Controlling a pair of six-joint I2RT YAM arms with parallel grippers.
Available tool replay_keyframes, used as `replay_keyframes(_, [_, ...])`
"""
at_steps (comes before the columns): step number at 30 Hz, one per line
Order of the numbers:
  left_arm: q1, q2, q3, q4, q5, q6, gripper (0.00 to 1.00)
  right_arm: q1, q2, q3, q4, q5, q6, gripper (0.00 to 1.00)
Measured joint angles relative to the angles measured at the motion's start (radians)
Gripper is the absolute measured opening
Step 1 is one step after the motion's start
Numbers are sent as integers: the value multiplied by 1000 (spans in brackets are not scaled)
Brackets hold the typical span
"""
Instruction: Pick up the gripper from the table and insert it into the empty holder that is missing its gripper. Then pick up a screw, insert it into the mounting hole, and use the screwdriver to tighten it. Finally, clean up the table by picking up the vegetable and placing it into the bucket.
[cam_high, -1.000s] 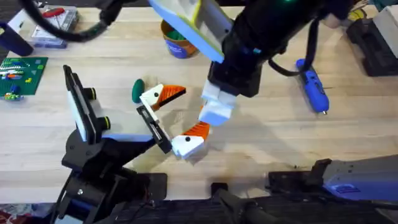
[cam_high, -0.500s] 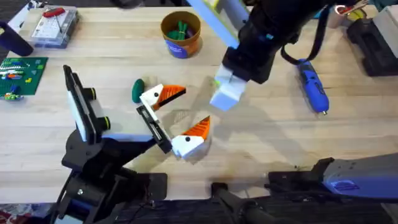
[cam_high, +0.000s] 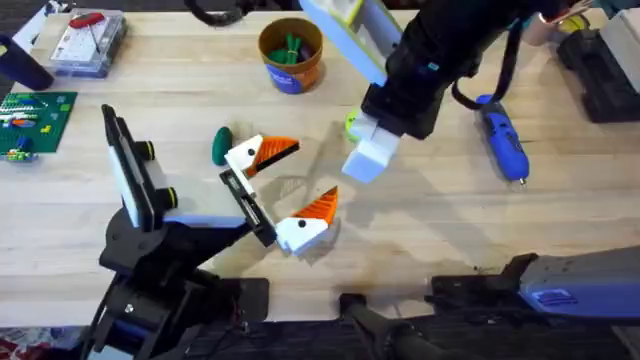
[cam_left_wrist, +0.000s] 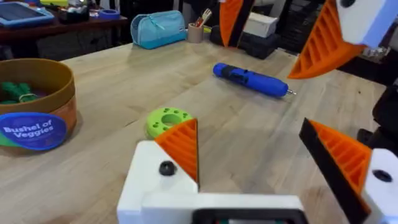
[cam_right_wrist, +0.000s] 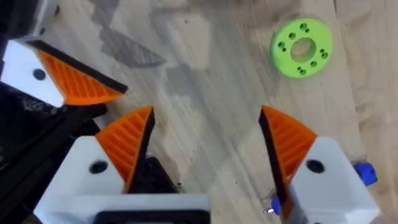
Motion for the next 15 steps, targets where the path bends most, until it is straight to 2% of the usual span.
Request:
replay_keyframes(6, [0,0,0,0,0,0,990,0,0,0,0,-9,-7,996])
replay_keyframes(15, [0,0,0,0,0,0,988,0,0,0,-14,-82,-43,996])
